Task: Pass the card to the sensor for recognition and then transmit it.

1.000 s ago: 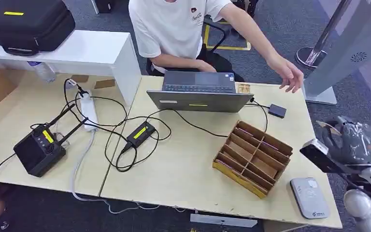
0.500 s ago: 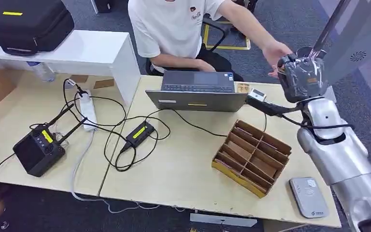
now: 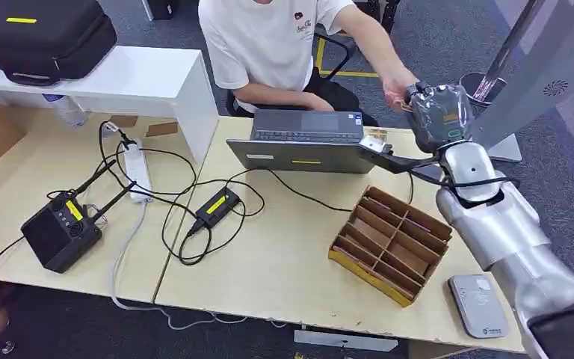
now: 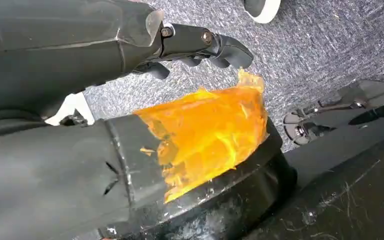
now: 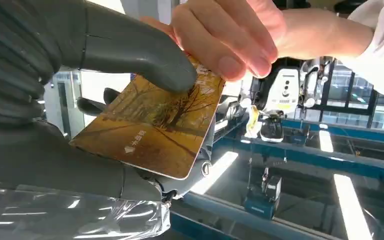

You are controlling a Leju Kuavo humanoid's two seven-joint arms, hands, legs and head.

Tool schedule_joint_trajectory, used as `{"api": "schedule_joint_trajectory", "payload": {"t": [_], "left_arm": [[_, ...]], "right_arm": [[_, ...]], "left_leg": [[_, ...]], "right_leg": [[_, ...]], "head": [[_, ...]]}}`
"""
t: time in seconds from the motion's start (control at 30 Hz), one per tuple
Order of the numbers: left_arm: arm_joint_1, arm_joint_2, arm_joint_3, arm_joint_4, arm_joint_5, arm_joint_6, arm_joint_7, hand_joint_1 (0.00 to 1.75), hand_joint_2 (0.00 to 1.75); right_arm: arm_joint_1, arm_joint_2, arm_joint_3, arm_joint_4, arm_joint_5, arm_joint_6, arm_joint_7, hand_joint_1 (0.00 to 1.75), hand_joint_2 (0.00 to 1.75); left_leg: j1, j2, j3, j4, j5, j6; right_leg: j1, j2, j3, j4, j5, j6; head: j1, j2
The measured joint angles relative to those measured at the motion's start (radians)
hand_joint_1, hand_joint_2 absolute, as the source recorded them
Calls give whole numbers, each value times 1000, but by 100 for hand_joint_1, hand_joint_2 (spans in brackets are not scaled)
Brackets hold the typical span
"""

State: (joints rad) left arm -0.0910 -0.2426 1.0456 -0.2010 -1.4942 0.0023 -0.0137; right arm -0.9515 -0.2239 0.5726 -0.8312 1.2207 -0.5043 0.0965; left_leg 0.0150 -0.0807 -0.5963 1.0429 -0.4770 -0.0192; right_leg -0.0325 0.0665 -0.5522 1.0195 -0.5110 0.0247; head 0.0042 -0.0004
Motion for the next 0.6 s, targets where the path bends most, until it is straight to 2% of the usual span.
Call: {"api": "schedule_joint_trajectory", "payload": {"t": [0.2,0.6], "left_arm": [[-1,0,0,0,8,-35,17,0,175],[-12,3,0,0,15,-10,26,0,175]], "right_arm": [[-6,17,13,20,-10,-2,-14,0,175],[4,21,21,29,-34,-21,-24,0,175]], "left_leg": [[0,0,0,0,0,0],[0,0,0,0,0,0]], "right_leg": [[0,0,0,0,0,0],[0,0,0,0,0,0]], "head": [[0,0],[0,0]]}}
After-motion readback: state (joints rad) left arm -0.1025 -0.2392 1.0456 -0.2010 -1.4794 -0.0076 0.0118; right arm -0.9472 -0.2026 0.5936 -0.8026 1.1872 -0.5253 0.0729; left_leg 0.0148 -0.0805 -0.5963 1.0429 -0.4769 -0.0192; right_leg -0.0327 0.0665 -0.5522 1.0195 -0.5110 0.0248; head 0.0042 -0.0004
